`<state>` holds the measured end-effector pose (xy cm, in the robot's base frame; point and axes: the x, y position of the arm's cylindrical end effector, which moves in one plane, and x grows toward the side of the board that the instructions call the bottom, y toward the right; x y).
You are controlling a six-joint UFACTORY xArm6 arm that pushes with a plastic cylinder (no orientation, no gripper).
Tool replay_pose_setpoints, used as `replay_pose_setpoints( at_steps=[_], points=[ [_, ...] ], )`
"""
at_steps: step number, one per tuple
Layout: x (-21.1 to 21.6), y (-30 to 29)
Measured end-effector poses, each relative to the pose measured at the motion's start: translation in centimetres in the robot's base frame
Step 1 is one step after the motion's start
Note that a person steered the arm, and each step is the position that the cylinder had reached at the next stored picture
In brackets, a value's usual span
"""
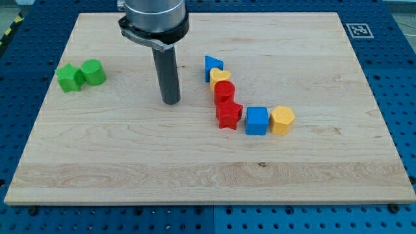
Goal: Push the yellow heart parallel to the top of the yellow hexagon
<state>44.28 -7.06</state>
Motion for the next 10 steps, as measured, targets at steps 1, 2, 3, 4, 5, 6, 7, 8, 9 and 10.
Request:
replay_pose_setpoints(
  at_steps=[1, 2, 3, 4, 5, 6, 7, 8, 9, 10],
  points=[
    [-0.1, 0.0],
    [-1.2, 0.1],
    [-2.3, 0.9],
    [-3.0, 1.7],
    [-3.7, 2.7],
    [-4.5, 4.1],
    [-4.6, 6.3],
    [-2.6, 7.2],
    [-2.5, 7.2],
    [-3.5, 7.9]
  ],
)
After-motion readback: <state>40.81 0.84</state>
